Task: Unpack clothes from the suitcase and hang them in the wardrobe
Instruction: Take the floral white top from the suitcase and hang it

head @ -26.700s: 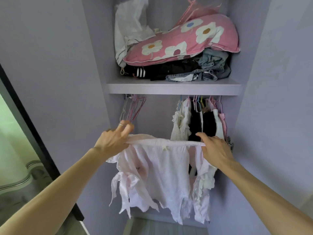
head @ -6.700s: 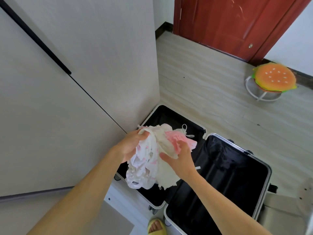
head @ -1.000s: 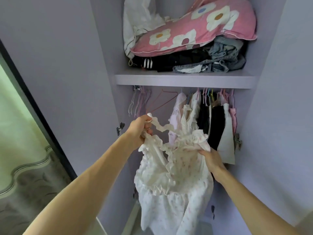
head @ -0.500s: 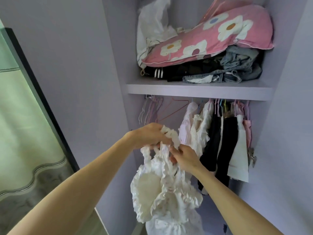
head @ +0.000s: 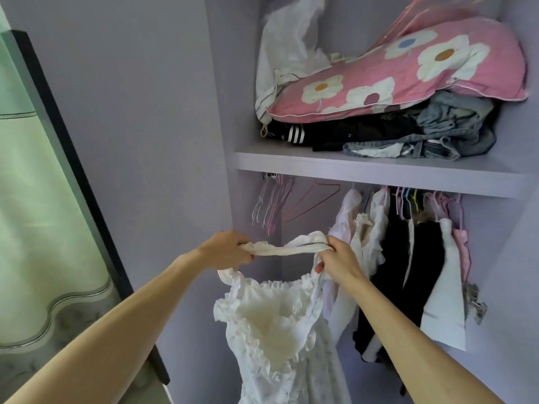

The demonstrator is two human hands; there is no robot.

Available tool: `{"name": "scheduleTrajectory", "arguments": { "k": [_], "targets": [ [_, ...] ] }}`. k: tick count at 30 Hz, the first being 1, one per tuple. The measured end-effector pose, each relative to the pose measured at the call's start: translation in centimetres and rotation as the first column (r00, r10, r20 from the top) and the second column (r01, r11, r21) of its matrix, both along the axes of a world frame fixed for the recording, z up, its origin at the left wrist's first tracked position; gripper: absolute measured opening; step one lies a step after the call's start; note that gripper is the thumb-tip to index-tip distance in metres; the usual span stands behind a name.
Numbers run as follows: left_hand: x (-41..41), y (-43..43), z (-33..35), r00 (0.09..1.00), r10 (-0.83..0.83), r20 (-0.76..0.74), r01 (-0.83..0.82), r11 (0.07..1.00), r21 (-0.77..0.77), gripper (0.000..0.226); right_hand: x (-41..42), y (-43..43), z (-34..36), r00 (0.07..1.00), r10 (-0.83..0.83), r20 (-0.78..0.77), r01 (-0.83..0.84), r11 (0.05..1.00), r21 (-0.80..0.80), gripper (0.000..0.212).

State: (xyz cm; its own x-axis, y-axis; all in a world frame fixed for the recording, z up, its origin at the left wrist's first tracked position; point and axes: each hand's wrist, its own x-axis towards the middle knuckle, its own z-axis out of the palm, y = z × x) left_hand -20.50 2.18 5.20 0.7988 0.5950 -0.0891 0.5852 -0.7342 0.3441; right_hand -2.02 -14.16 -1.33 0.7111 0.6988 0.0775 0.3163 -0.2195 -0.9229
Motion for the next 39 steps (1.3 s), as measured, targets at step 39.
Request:
{"name": "scheduleTrajectory", "arguments": {
  "k": [39],
  "targets": [
    [3.2,23.6,-9.6,0.923,0.272,-0.272,0.236,0.159,0.959,0.094,11.0,36.3,-11.2,0.964,-0.205,0.169,0.230,0.962,-0.146,0.028]
  ]
}}
